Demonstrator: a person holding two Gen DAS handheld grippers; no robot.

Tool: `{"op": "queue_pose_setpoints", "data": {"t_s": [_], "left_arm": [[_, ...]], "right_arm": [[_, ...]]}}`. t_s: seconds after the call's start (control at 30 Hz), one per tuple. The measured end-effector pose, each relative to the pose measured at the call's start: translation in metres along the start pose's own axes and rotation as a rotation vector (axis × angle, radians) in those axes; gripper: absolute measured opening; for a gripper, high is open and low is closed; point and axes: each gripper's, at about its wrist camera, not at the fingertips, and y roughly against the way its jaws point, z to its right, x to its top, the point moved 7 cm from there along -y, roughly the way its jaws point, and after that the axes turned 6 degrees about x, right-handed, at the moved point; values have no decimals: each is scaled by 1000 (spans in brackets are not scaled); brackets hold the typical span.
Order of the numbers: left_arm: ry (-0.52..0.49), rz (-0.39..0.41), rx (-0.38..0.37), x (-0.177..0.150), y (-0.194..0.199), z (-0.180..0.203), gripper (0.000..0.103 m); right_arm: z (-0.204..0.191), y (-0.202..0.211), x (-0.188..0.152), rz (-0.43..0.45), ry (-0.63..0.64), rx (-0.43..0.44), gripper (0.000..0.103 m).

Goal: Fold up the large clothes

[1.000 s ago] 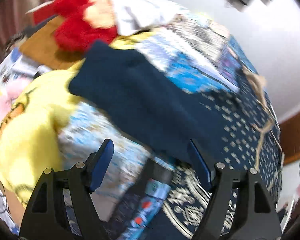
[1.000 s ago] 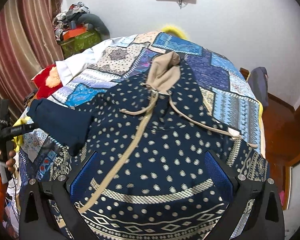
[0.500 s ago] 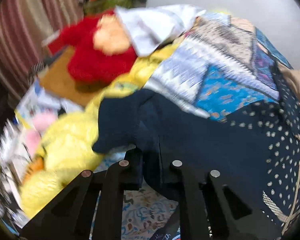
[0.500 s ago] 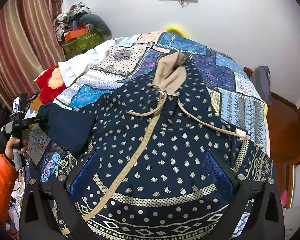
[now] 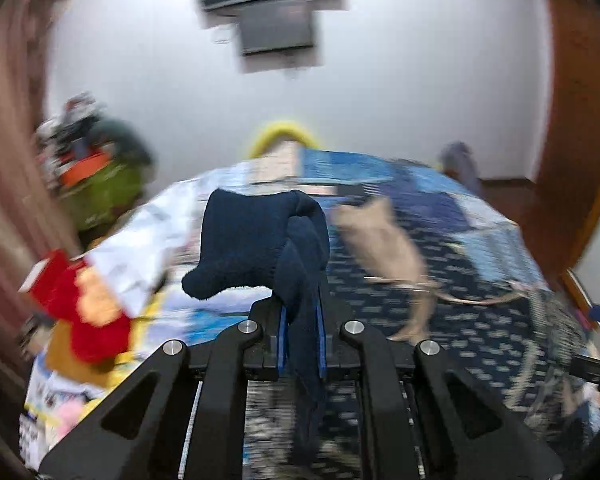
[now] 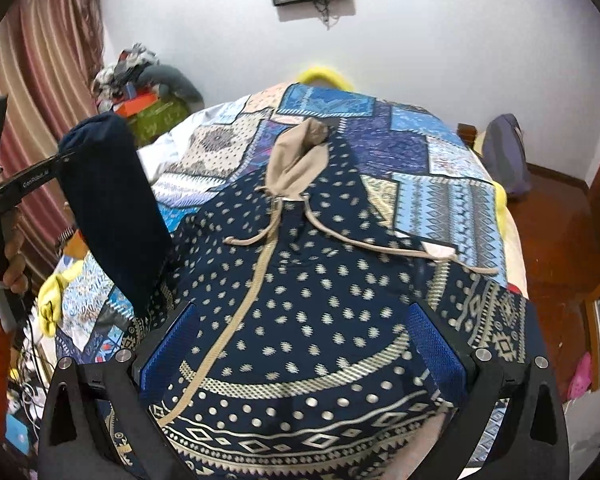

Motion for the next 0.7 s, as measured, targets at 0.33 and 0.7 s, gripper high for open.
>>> {"op": "queue_pose_setpoints", "data": {"t_s": [0.33,0.7], "left_arm": [[-329,-195,-249,-90,-38,193,12],[-436,-303,-361,-139,-21,203,62]], "right_arm": [[75,32,-22,-1,-112,-55,103],[82,10,-39,-82,-147,-13,103]]}}
